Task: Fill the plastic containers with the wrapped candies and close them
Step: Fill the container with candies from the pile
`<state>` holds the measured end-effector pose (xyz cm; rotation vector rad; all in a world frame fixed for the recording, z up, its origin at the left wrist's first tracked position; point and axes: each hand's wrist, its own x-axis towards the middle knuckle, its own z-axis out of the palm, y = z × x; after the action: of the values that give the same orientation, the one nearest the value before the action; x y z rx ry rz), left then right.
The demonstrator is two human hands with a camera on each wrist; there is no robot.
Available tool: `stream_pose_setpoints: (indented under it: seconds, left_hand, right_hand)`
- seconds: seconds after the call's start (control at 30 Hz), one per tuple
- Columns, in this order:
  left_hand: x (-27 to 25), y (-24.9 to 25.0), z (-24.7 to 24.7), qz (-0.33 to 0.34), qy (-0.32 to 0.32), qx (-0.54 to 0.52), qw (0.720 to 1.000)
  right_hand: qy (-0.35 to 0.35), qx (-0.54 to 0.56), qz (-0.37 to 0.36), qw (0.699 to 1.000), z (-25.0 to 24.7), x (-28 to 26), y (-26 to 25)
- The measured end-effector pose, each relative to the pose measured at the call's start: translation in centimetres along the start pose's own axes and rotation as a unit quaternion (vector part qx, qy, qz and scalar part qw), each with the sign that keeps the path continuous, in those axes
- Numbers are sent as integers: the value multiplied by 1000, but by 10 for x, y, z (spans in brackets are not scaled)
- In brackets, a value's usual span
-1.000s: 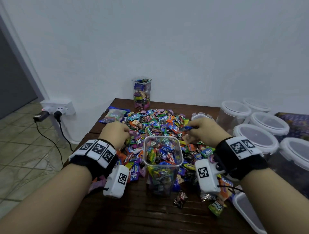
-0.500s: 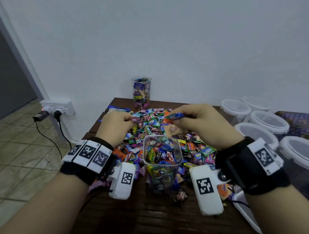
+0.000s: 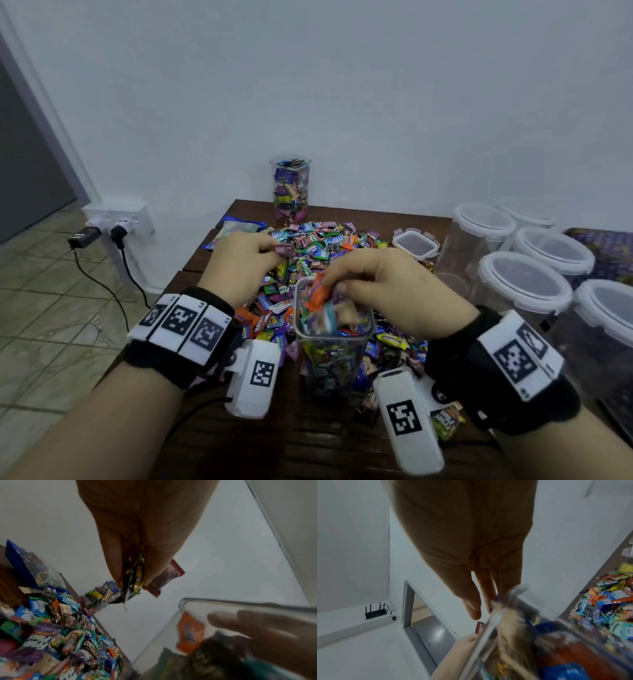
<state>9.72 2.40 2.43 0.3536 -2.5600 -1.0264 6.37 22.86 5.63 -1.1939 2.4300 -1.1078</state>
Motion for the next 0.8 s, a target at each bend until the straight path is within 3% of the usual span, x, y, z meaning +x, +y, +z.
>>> stream_pose_setpoints:
  seconds: [0.17, 0.27, 0.4, 0.57, 0.8]
  left_hand:
    - [-3, 3, -1, 1, 4, -15, 1000]
    - [-3, 5, -3, 5, 11, -23, 1000]
    - [-3, 12, -10, 25, 31, -51, 998]
    - [-3, 30, -17, 46, 28, -126, 991]
    - [-12, 45, -13, 71, -36, -183, 980]
  right_hand:
    - [78, 9, -7, 997, -1, -11, 5]
    - [122, 84, 19, 989, 2, -23, 19]
    - [49, 152, 84, 984, 22, -39, 45]
    - [-3, 254, 84, 963, 49, -39, 56]
    - [20, 308, 65, 949, 60, -33, 54]
